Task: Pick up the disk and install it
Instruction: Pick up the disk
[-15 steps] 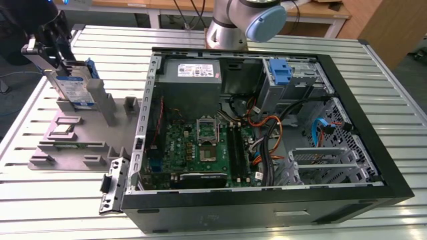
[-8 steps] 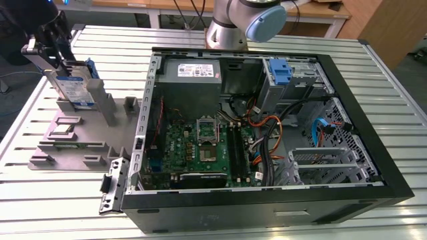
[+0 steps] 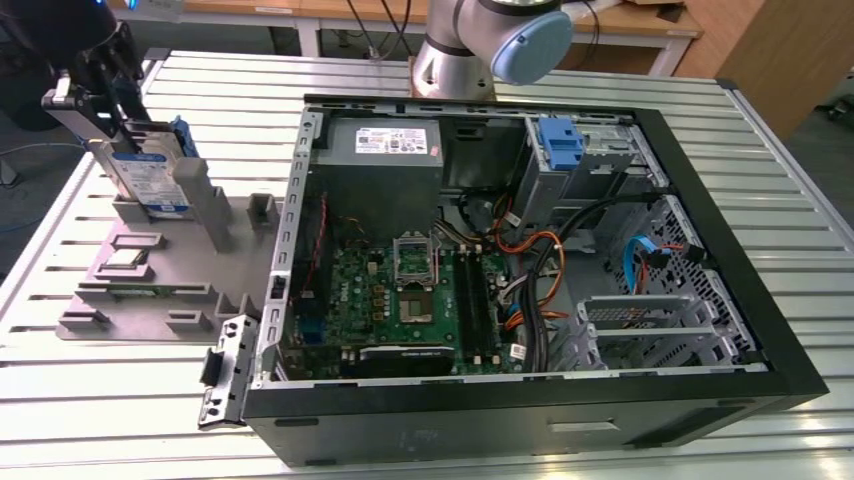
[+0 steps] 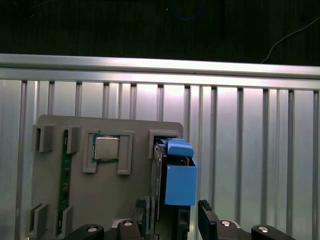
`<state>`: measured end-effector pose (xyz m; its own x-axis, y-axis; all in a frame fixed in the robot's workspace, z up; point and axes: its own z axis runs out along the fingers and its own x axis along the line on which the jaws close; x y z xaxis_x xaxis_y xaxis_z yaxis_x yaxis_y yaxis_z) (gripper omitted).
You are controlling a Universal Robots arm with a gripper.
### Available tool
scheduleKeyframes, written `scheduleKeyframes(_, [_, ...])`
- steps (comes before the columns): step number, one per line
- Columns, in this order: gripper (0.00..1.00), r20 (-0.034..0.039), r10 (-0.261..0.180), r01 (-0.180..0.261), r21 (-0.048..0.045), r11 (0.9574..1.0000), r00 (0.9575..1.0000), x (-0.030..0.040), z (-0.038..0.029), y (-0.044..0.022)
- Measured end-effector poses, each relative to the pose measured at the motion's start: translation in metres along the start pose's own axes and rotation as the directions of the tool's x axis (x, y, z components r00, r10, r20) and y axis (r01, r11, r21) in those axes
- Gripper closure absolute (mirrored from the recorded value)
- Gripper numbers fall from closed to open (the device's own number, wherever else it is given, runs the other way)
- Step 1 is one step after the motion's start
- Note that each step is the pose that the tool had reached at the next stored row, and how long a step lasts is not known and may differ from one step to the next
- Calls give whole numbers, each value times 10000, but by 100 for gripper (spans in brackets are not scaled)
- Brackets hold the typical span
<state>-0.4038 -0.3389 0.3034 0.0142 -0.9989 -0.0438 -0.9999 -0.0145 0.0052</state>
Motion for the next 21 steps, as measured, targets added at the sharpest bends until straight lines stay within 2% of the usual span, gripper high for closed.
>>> scheduleKeyframes(13, [47,1,77,-77,3,10000,10000,0,0,0])
scheduleKeyframes(16, [47,-57,90,-90,4,10000,9999,0,1,0])
scheduleKeyframes(21, [47,-62,92,-92,3,10000,9999,0,5,-1])
